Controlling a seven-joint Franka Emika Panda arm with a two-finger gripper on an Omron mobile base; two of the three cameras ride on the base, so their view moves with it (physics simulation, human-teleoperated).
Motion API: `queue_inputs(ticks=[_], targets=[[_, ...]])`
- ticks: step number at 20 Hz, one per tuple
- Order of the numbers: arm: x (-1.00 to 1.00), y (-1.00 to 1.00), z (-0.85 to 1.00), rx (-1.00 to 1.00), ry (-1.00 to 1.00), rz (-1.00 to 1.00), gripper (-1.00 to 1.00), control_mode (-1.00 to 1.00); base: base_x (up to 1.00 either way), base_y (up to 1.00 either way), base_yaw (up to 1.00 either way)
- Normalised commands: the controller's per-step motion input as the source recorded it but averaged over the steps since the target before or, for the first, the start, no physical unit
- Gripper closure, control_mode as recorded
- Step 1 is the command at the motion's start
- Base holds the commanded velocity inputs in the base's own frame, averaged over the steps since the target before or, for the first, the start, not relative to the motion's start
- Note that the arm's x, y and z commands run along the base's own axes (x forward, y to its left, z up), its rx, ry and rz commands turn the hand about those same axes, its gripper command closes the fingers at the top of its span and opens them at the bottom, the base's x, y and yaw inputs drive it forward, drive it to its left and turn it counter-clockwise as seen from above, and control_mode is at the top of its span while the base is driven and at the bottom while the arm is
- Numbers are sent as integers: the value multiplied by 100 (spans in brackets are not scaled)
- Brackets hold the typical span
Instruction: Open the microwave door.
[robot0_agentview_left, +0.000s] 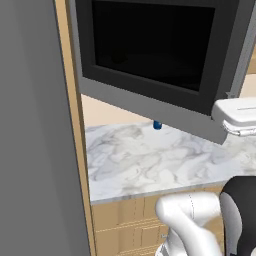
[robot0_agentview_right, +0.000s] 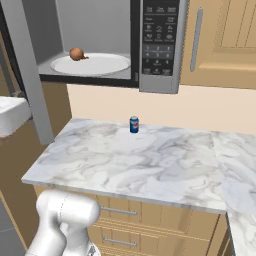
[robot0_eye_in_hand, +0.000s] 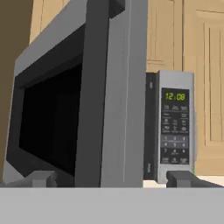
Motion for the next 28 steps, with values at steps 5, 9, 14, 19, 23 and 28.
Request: queue_inputs(ticks=[5, 9, 14, 19, 23, 28], targets=[[-1, 41, 4, -11, -1, 0, -100, -100, 0, 0, 0], [-74, -19, 21, 1, -5, 2, -100, -100, 0, 0, 0], [-36, -90, 17, 27, 19, 5, -100, -100, 0, 0, 0], [0, -98, 2, 58, 49, 9, -100, -100, 0, 0, 0], [38, -74, 1, 64, 65, 10, -100, -100, 0, 0, 0], [67, -28, -28, 54, 58, 12, -100, -100, 0, 0, 0]])
